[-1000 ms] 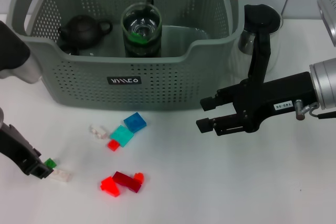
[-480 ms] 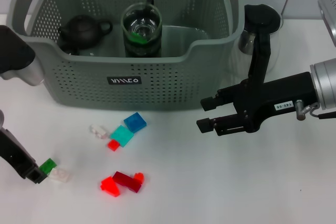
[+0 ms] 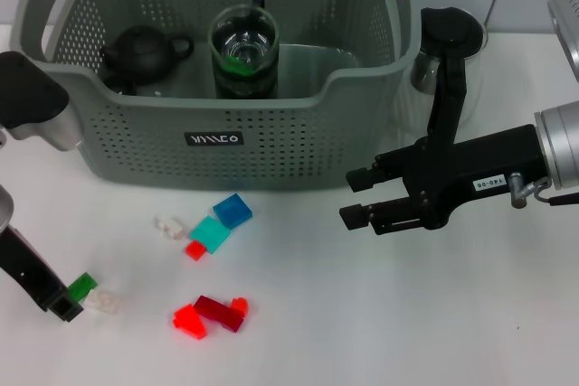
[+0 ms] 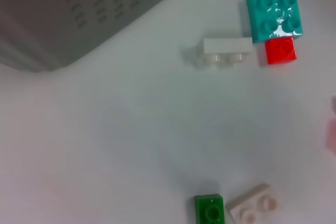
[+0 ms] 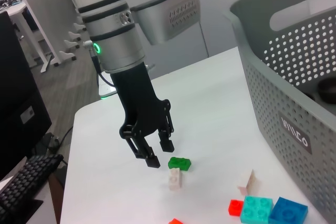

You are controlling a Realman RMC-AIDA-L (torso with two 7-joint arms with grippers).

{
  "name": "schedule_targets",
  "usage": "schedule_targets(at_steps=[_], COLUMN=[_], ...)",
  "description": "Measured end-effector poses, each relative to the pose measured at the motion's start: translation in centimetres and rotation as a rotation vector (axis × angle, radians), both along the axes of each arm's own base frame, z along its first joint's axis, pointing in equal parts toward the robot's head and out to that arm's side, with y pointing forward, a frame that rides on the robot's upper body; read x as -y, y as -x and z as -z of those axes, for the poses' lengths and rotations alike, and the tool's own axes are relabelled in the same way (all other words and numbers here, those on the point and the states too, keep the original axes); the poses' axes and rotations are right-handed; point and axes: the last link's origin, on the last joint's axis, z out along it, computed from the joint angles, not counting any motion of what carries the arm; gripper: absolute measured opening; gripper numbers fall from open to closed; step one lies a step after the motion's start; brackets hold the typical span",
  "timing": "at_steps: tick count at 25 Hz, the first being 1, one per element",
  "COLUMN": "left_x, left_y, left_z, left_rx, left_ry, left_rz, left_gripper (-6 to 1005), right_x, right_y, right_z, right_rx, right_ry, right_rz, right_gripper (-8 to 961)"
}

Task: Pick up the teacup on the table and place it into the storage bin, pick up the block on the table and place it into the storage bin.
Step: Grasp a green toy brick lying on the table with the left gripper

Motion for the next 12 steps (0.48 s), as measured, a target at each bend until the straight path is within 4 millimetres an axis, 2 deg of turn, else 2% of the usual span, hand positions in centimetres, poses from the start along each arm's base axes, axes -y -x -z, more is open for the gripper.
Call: schedule_targets(at_steps=[12], left_x=[-0.76], left_y=[0.06], left_z=[0.45], left_rx=[-0.015], left_ry=[-0.017], left_rz=[0.017], left_gripper=[397], right_x=[0.07], right_y=[-0.14], right_z=[-0.02], right_rx=[-0.001], right_ry=[0.0], right_rz=[0.004], right_gripper=[609])
